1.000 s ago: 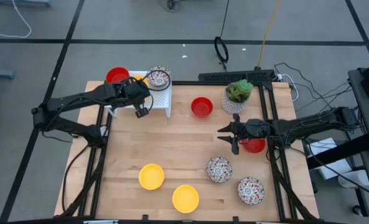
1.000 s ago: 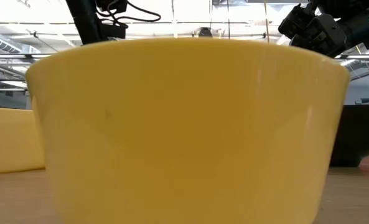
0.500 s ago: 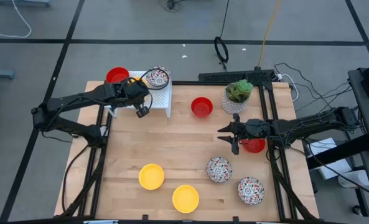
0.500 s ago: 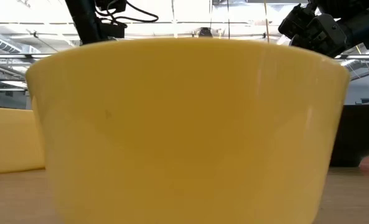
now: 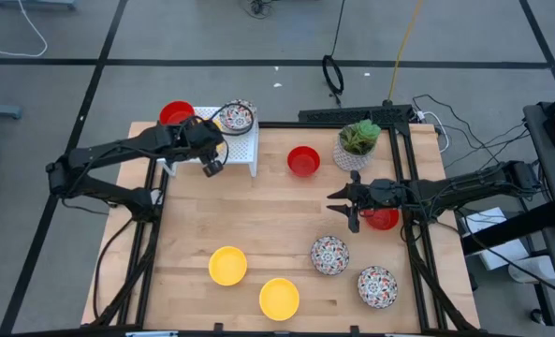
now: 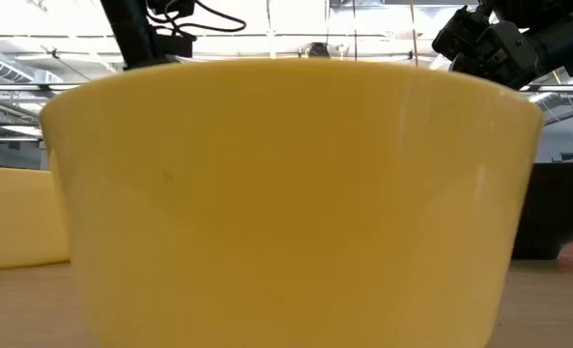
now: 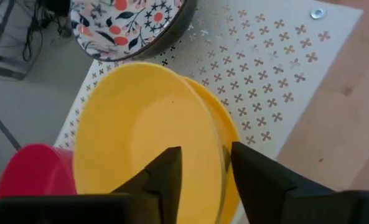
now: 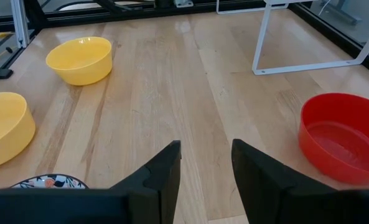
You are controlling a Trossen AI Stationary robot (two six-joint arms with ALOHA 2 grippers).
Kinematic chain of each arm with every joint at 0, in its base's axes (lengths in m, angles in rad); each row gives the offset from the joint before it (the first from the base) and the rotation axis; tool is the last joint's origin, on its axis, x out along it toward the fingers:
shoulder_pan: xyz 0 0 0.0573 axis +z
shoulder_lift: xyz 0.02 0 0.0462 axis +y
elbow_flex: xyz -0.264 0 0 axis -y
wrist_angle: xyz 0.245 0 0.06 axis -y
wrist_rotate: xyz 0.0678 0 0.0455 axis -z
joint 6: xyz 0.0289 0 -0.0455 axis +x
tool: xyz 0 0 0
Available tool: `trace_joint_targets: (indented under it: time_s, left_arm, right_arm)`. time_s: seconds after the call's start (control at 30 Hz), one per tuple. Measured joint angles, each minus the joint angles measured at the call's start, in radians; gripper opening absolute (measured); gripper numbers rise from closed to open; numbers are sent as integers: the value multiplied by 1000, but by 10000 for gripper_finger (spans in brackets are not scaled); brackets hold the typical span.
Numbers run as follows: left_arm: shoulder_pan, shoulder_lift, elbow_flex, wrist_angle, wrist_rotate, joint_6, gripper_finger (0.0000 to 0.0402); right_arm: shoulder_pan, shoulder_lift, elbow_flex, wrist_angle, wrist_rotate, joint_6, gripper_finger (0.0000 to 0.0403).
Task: Pick & Place Mini bowls
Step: Stack the top yellow bowl on the yellow bowl on the shelf, then stack the top red bowl on the red bowl on the shelf
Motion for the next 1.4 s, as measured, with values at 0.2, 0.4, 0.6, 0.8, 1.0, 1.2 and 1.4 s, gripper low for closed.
trace_joint_targets:
  time_s: [0.2, 0.4, 0.6, 0.8, 1.0, 1.2, 1.4]
  left_arm:
    - [-13, -17, 82, -18, -11, -35, 167]
    - [-38, -26, 139, 8, 38, -154, 168]
    - [-62, -18, 138, 48, 257, -213, 168]
    - [-98, -16, 138, 79, 299, -242, 168]
    - [-134, -18, 138, 98, 301, -341, 168]
    - [-191, -23, 138, 129, 359, -430, 168]
    - [-270, -46, 138, 301, 447, -440, 168]
  right_arm:
    - [0, 0, 0, 35, 3, 10, 130]
    - [0, 16, 0, 65, 5, 31, 130]
    - [0, 118, 11, 152, 1, -31, 130]
    - [-1, 287, 121, 80, 43, -120, 130]
    - [-51, 455, 257, -35, 131, -260, 132]
    - [-132, 575, 323, -30, 131, -360, 174]
    - [-237, 660, 354, -3, 131, -326, 215]
